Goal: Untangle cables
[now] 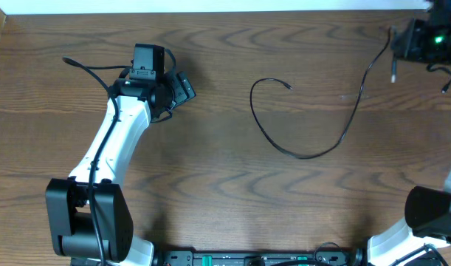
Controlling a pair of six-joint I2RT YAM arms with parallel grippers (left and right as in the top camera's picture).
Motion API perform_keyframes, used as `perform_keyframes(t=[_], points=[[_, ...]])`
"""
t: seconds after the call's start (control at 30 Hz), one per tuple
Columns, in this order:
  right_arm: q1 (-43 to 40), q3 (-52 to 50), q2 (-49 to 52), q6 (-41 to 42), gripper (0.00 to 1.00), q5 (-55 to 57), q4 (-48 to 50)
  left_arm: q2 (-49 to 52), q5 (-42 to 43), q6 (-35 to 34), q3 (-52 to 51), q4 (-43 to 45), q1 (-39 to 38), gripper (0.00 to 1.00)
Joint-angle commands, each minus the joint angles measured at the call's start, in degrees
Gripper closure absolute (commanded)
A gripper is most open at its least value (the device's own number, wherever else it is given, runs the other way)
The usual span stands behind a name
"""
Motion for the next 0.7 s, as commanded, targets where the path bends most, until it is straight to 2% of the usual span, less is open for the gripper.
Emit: perform_keyframes(t=[0.0, 0.27, 0.47, 0.67], points=[[4.7, 0.1, 0.9, -5.0, 0.99, 1.3, -2.2, 0.2, -0.3, 1.0, 0.4, -0.2, 0.1, 0.12], [18.0, -0.1, 9.2, -11.9, 0.99, 1.6, -9.3, 0.2, -0.3, 1.0, 0.4, -0.2, 0.1, 0.12], [28.0, -0.1, 20.2, -11.5, 0.99, 2.2, -9.4, 0.2, -0.3, 1.0, 0.4, -0.2, 0.1, 0.12], [34.1, -0.1, 27.9, -5.0, 0.99, 8.9, -7.8, 0.2, -0.3, 1.0, 0.4, -0.2, 0.1, 0.12]])
